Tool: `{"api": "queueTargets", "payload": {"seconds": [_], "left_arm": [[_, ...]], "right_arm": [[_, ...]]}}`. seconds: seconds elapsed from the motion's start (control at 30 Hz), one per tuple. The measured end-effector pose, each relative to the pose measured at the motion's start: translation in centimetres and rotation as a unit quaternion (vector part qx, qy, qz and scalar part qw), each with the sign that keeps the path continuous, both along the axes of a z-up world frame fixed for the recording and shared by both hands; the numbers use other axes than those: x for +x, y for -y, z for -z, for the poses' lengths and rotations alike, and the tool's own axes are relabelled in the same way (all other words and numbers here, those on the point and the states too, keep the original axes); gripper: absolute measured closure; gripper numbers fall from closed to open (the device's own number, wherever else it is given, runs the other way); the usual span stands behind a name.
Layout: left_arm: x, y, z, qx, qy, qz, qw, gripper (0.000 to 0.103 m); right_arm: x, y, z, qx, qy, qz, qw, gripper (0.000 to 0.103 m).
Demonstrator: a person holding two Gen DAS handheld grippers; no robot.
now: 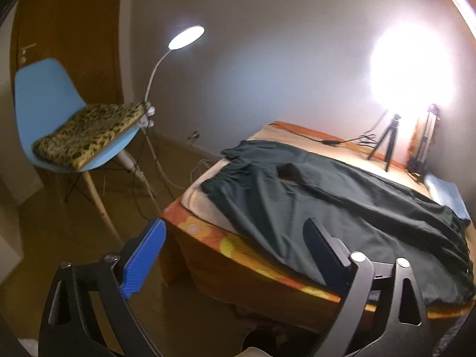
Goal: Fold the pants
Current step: 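Move the left tool to the elastic waistband and close on it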
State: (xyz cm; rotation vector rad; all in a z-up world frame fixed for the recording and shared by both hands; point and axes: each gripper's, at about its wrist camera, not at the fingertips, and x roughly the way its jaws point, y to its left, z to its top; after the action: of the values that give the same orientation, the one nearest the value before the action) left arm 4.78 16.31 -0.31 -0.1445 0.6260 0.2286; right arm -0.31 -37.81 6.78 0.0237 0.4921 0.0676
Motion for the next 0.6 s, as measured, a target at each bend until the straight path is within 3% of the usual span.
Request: {"api": "queueTargets", "payload": {"seconds": [0.3, 0.43, 0.6], "left_arm": [[5.4, -5.5, 3.9, -0.075, -0.043, -0.021, 0.9961, 0.032], [8.2, -6.9, 5.4, -0.100, -0.055, -0.027, 0.9932, 0.033], [11.5, -6.8, 6.0, -0.091, -0.066, -0.023, 0.9934, 0.033]], "right_arm": [[4.4, -5.9, 0.0, 0.008, -0.019, -0.096, 0.995, 0.004], [5.9, -9.4, 1.5, -0.009, -0.041, -0.142, 0.989, 0.009], [8.1, -13.0, 3.6, -0.052, -0.058, -0.183, 0.980, 0.011]]}}
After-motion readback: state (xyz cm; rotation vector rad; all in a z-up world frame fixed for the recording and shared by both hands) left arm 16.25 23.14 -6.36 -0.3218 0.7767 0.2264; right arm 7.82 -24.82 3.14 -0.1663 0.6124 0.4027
